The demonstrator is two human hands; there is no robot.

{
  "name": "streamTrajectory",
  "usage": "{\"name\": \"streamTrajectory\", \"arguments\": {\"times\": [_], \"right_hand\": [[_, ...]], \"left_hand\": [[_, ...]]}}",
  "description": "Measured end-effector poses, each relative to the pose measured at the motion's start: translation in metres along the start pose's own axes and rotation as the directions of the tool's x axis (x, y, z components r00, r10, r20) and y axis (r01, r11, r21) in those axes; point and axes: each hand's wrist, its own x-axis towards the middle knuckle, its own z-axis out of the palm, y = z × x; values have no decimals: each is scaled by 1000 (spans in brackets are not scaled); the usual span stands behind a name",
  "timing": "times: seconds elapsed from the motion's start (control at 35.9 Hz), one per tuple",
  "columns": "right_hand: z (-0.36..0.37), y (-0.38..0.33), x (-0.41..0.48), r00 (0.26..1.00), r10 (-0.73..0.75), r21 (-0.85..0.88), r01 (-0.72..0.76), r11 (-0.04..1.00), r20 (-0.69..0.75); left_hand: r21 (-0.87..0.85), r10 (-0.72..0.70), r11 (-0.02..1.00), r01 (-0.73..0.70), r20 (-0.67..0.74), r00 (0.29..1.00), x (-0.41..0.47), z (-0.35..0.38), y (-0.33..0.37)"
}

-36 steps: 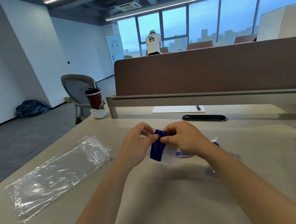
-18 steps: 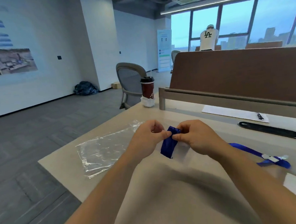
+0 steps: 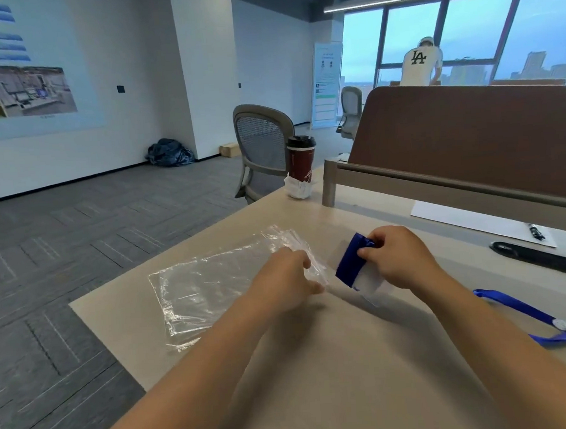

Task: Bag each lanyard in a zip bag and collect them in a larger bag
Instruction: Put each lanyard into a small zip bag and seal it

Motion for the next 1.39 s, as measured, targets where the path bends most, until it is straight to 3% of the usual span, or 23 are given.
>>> {"name": "streamTrajectory", "arguments": {"times": [0.28,0.56,0.75,0.89,1.09,1.25,1.39], "right_hand": [[1,4,-2,999,37,30,-37,999,14],[-17,7,-20,998,60,52,-61,997,9],[-39,17,-40,989,129,58,-125,990,-70],[-54,23,-62,980,162,67,-156,986,-113],[-65,25,-98,976,174,54,-168,984,-128],[-69,34,-111,968,217,86,-208,974,-127],[-62,38,-108,952,278,210,-248,946,-126]], "left_hand": [[169,67,984,-52,-86,994,5,16,0],[27,77,997,-72,-238,968,-13,9,5],[-105,226,966,-236,-94,970,-44,-6,17],[-158,281,949,-272,41,959,-72,-2,22],[15,230,970,-241,250,941,-103,-3,26],[-80,142,988,-134,108,984,-104,4,52],[-17,-4,1000,6,100,995,-80,15,72]]}}
